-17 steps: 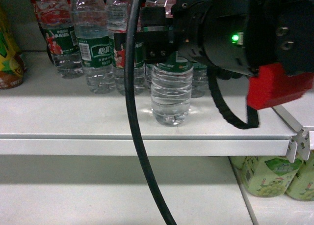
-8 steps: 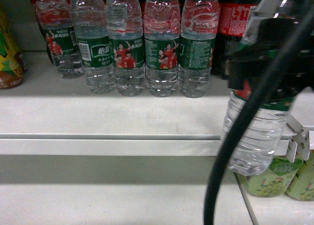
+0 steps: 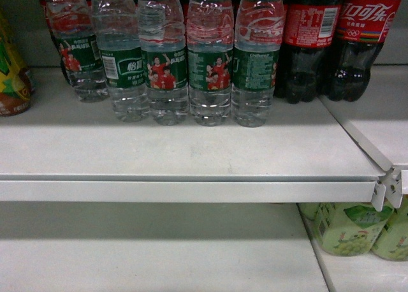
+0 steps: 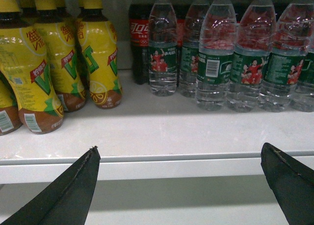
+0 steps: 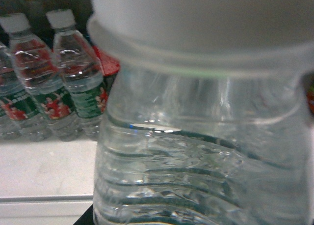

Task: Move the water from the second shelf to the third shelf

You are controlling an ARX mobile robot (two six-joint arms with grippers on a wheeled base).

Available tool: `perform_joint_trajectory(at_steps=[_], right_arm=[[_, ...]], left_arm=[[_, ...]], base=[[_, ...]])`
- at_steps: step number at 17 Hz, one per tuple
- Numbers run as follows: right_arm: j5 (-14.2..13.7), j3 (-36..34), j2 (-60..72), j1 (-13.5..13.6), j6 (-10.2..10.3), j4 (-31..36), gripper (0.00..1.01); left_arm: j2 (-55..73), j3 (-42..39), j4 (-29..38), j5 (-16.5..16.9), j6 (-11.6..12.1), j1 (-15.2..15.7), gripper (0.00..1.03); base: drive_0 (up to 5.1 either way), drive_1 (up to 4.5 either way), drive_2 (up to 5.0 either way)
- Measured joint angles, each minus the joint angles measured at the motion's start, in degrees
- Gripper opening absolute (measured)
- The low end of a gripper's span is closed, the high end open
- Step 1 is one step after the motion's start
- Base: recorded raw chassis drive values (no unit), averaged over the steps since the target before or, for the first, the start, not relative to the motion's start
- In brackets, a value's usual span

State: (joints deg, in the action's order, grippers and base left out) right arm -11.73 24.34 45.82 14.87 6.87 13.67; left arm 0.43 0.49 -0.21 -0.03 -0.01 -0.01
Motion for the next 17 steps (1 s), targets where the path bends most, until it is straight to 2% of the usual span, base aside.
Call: perform_joint_trajectory(at_steps=[2, 4, 8, 10, 17], right_arm=[[0.35, -1.49, -8.11, -3.45, 0.94, -6.71, 0.44], [1.86, -1.51, -13.00, -5.64, 1.81, -10.12, 0.44], [0.57, -1.49, -14.19, -4.44, 3.39, -12.79, 0.44], [0.04, -1.51, -14.84, -4.90, 4.09, -14.21, 0.44], [-0.68, -1.51, -15.34, -5.25, 4.09, -14.34, 0.44]], left_arm=[[0.00, 0.00, 0.02, 0.00, 0.00, 0.00, 0.98], [0.00, 0.00, 0.00, 0.00, 0.02, 0.00, 0.98], [0.00, 0.00, 0.00, 0.00, 0.00, 0.00, 0.98], [0.00, 0.00, 0.00, 0.00, 0.00, 0.00, 0.98], [0.00, 0.00, 0.00, 0.00, 0.02, 0.00, 0.98]], base=[[0.0, 0.00, 0.0], [0.0, 0.00, 0.0], [0.0, 0.00, 0.0], [0.0, 0.00, 0.0], [0.0, 0.00, 0.0]])
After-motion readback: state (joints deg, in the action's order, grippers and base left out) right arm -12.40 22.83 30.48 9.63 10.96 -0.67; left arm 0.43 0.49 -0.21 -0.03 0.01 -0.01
